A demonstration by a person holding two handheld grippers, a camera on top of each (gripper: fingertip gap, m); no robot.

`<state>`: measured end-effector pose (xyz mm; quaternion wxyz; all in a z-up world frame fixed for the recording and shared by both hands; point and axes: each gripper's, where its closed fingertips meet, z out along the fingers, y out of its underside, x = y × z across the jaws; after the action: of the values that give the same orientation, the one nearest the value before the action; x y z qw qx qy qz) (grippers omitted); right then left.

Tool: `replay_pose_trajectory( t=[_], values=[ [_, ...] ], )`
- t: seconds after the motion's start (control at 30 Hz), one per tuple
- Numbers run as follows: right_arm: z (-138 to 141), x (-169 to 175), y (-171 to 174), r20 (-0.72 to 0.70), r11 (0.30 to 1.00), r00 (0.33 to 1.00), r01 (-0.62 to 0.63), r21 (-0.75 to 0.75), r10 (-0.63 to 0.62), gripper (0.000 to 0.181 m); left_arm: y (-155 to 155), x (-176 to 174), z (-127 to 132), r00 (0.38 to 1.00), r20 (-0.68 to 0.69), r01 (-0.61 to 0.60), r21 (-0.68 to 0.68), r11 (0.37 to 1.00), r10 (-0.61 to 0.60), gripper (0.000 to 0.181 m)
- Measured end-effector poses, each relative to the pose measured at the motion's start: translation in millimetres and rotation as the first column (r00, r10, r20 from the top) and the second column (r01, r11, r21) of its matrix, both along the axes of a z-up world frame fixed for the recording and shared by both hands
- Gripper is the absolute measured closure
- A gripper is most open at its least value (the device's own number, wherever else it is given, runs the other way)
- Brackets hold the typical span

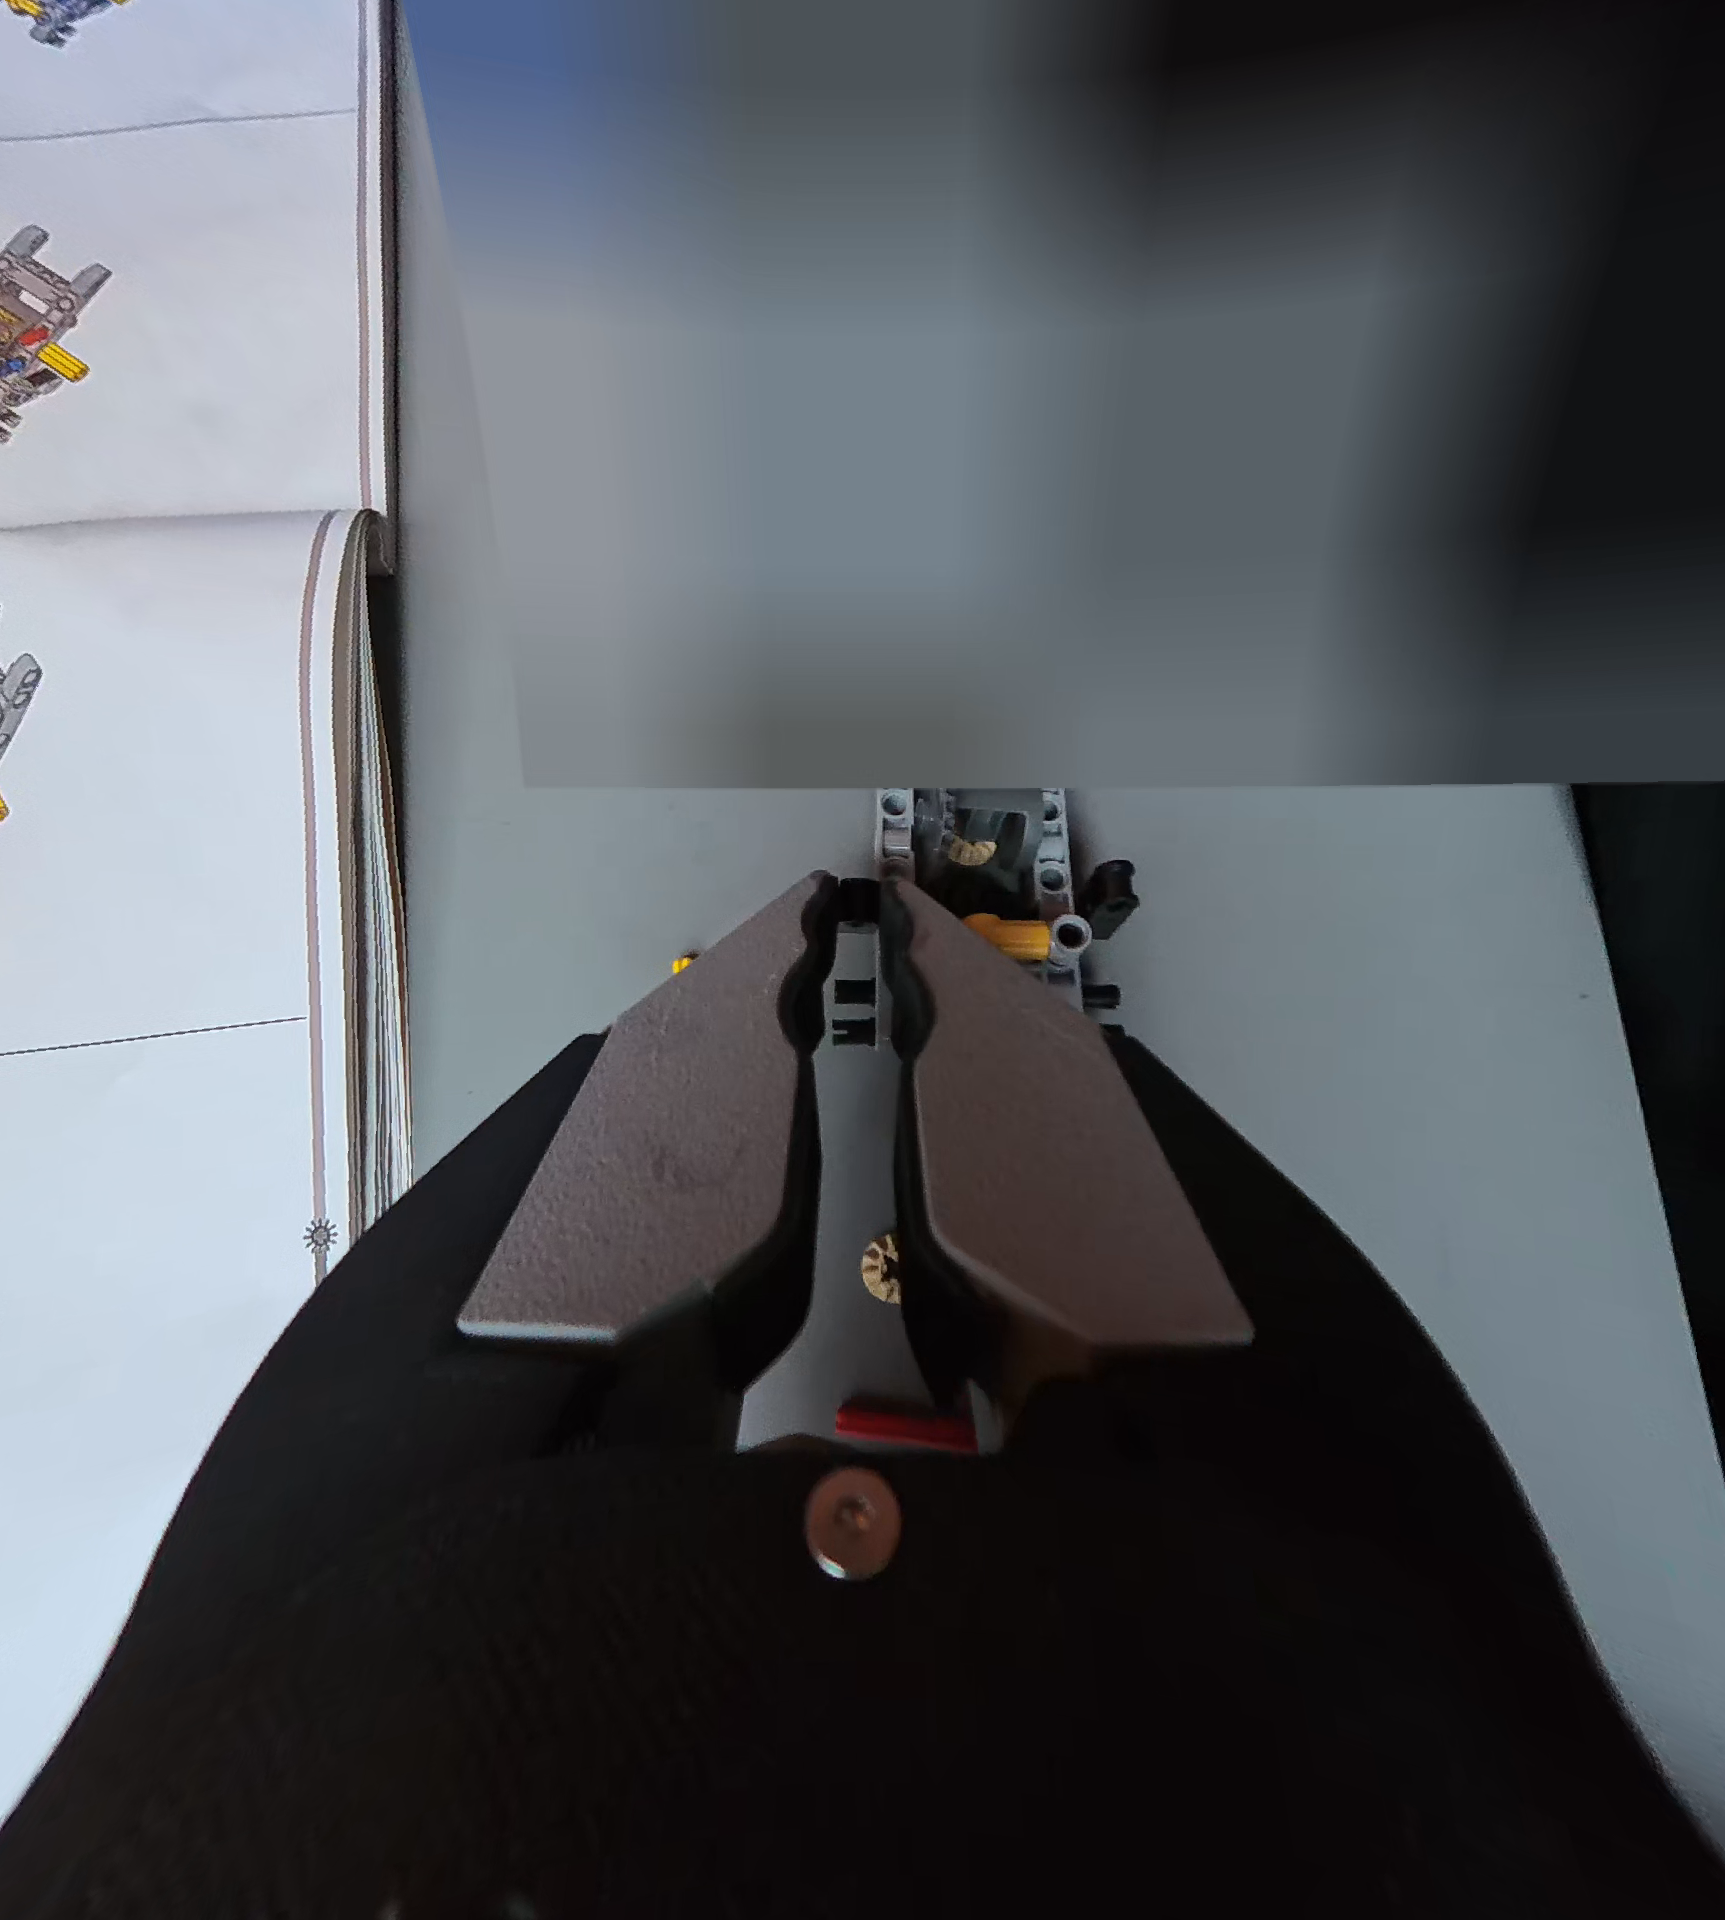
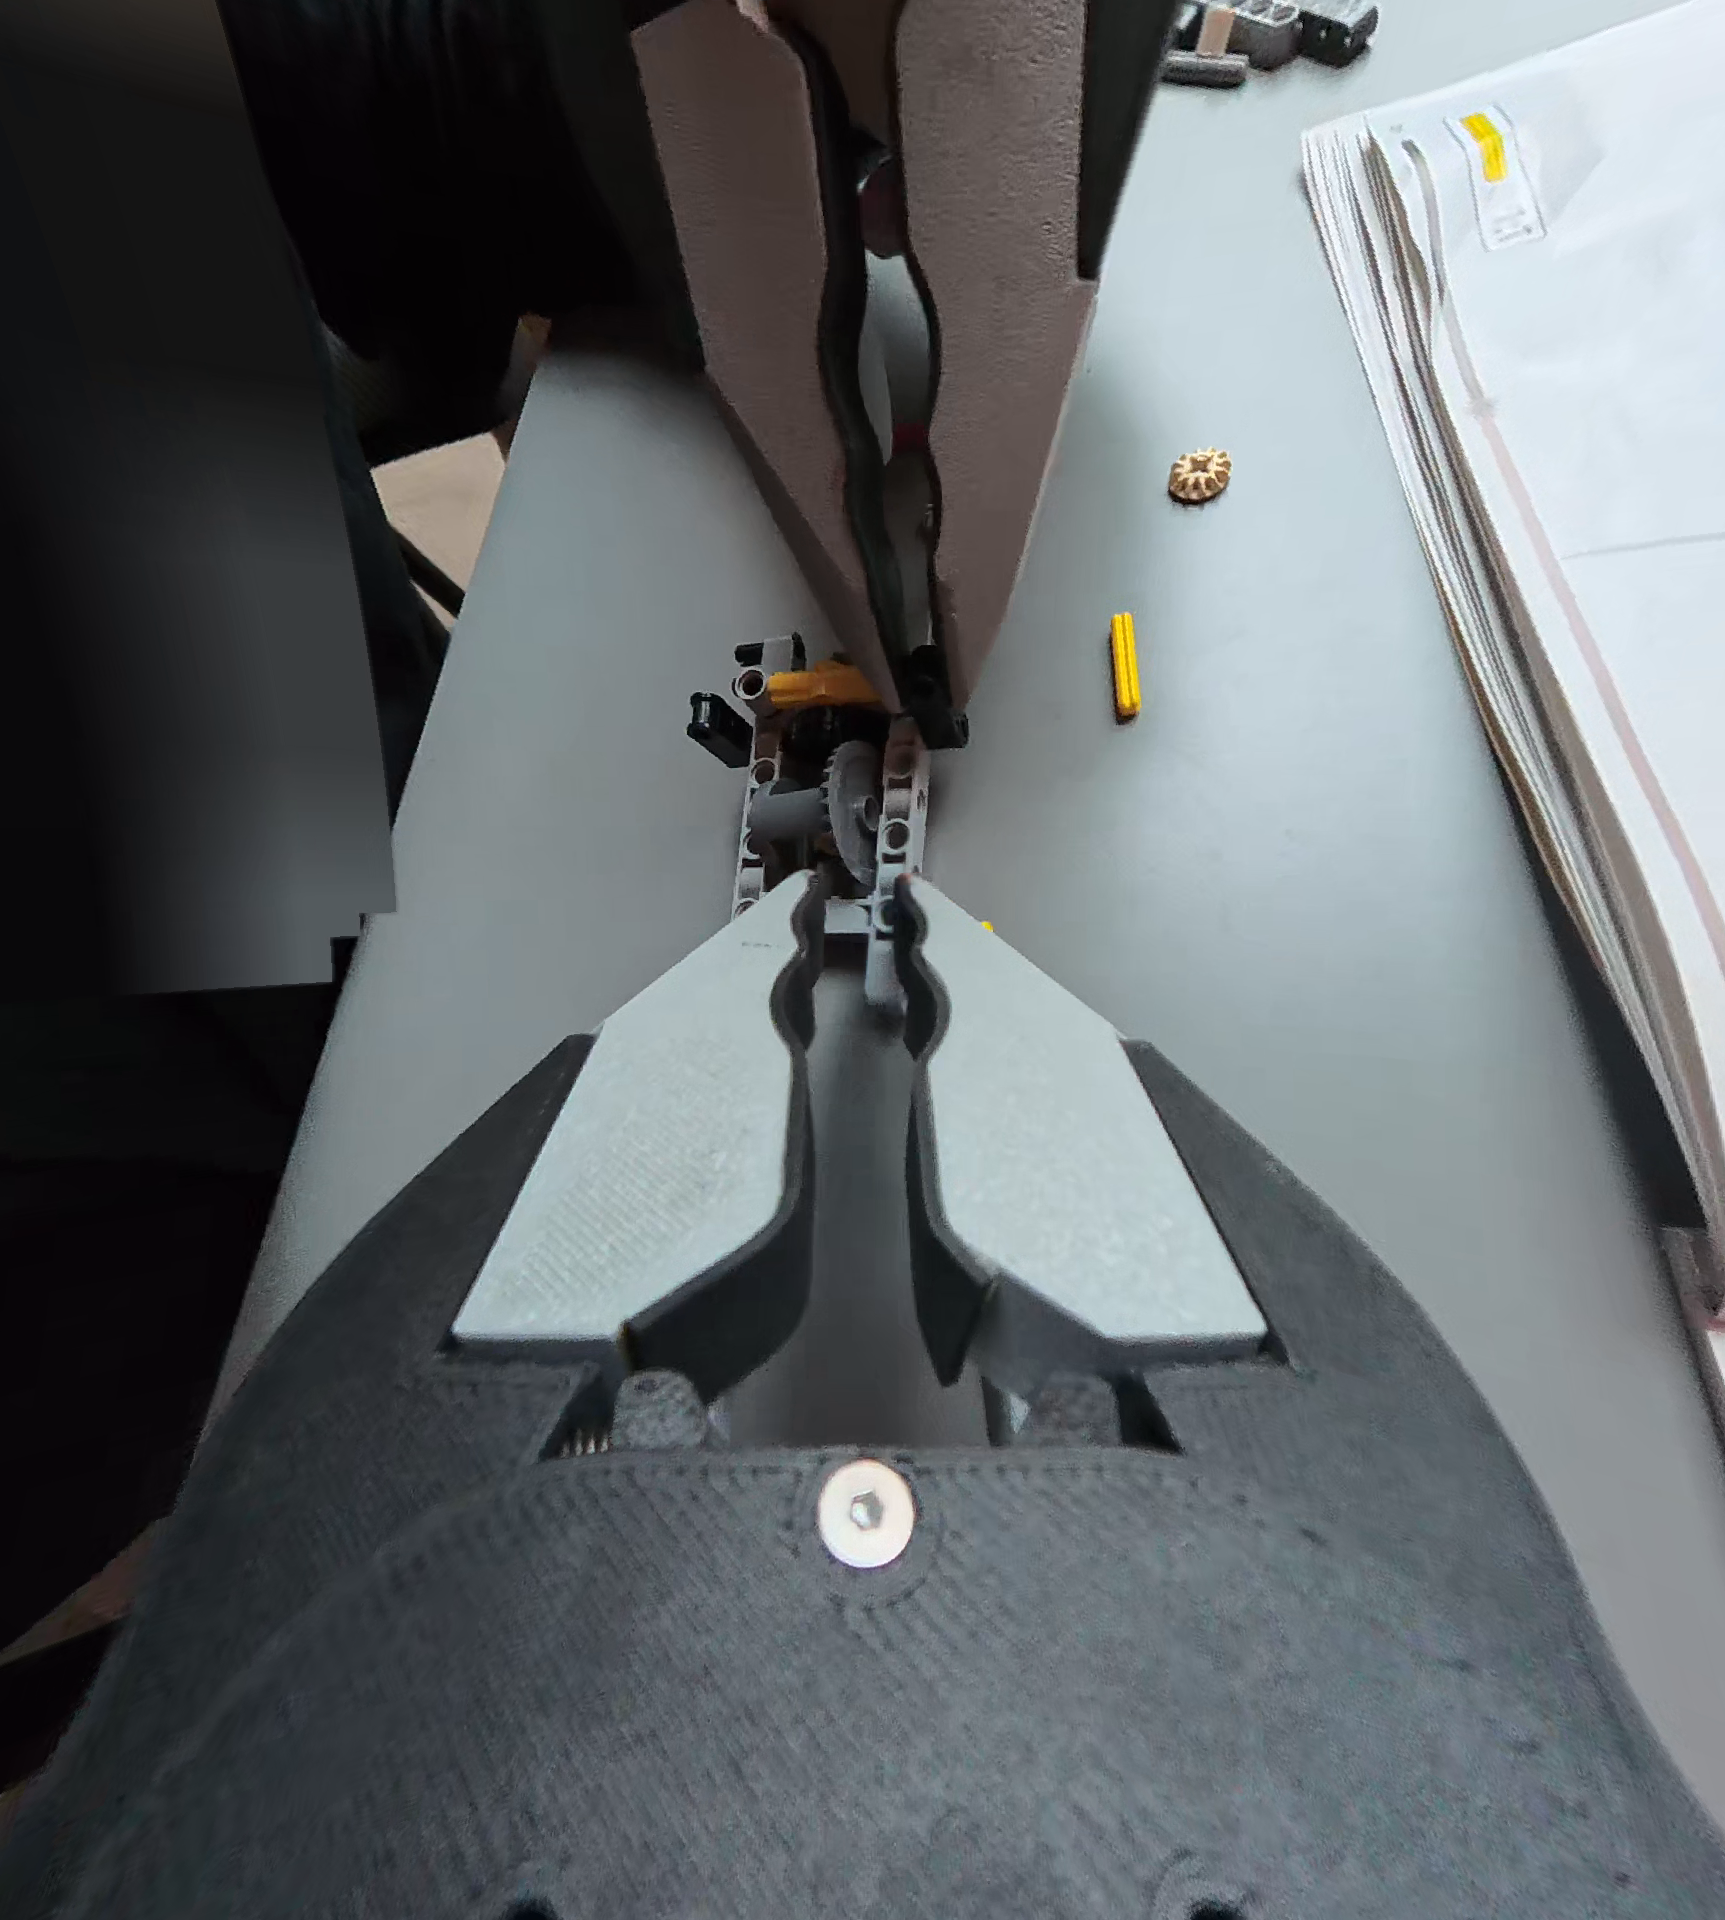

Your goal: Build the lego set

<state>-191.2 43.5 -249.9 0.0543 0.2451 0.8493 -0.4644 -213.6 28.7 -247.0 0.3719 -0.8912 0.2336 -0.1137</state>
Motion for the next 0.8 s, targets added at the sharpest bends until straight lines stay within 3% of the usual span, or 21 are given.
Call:
replay_pose_trajectory(
  t=[0.23,0.8],
  values=[
    [-4.5,1.8,-7.9,-0.057,0.999,0.998,-0.022,0.045,0.024,0.18,0.5,1.9,0.0,1.0,-0.001,0.005,0.0,1.0,-0.005,0.176],
    [-1.7,1.7,-10.8,-0.119,0.998,0.992,-0.028,0.057,0.035,0.181,0.4,3.6,0.8,1.0,-0.003,0.015,0.008,1.0,-0.015,0.176]
  ],
)
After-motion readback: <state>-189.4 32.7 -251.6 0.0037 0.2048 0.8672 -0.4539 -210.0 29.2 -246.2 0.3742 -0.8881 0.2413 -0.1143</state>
